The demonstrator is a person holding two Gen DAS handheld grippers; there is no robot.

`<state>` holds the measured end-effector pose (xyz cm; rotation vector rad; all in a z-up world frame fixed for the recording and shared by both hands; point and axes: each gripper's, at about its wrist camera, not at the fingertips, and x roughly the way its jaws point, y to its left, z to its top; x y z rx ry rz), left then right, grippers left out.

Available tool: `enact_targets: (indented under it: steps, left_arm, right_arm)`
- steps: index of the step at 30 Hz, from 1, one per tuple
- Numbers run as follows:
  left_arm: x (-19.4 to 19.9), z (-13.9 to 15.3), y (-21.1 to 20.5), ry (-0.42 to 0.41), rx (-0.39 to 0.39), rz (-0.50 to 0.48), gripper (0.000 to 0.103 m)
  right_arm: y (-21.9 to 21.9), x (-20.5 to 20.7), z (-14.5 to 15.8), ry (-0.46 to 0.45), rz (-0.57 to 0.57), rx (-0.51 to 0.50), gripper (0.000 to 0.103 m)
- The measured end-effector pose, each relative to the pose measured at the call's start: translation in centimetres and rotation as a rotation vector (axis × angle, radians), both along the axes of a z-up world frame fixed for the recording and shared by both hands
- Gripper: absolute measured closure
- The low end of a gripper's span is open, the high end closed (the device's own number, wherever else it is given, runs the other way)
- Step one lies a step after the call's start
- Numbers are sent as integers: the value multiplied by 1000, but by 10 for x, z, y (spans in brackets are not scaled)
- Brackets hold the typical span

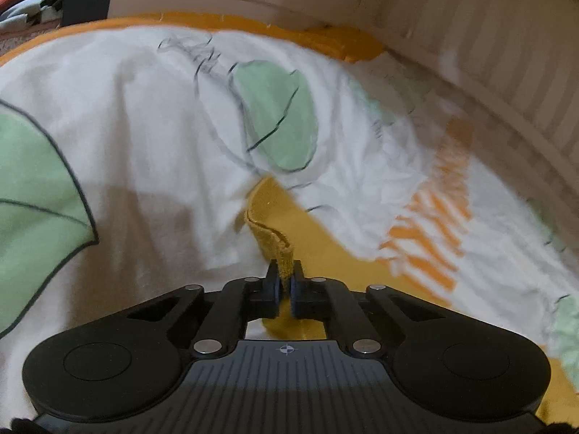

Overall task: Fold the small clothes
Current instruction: 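Grasp the other sleeve cuff with the left tool, then lift the sleeve across the sweater body and open the left tool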

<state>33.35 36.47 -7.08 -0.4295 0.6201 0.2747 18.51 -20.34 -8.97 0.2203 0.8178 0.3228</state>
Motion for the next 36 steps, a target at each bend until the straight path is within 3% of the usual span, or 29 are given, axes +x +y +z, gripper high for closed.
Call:
enact_targets:
  steps: [7, 12, 16, 19, 23, 26, 31, 36]
  left_arm:
    - [-9, 62, -65, -83, 50, -159, 99]
    - [-17, 112, -146, -166, 50, -323, 99]
    - [-22, 135, -215, -235, 0, -435, 99]
    - [-25, 143, -273, -276, 12, -519, 99]
    - [-22, 135, -339, -284, -48, -617, 99]
    - [-25, 115, -388, -247, -89, -672, 99]
    - [-30, 67, -452, -141, -63, -734, 98]
    - [-41, 33, -482, -50, -54, -807, 95]
  right_arm:
    - [-15, -12, 6, -15, -13, 8, 0]
    - [-34, -28, 8, -23, -41, 21, 0]
    - [-52, -40, 9, -23, -73, 32, 0]
    - [-65, -49, 10, -25, -103, 44, 0]
    - [-80, -56, 12, -34, -143, 60, 0]
    - [-88, -59, 13, -40, -168, 74, 0]
    - [-97, -61, 13, -45, -186, 88, 0]
    - [-101, -62, 11, -43, -199, 92, 1]
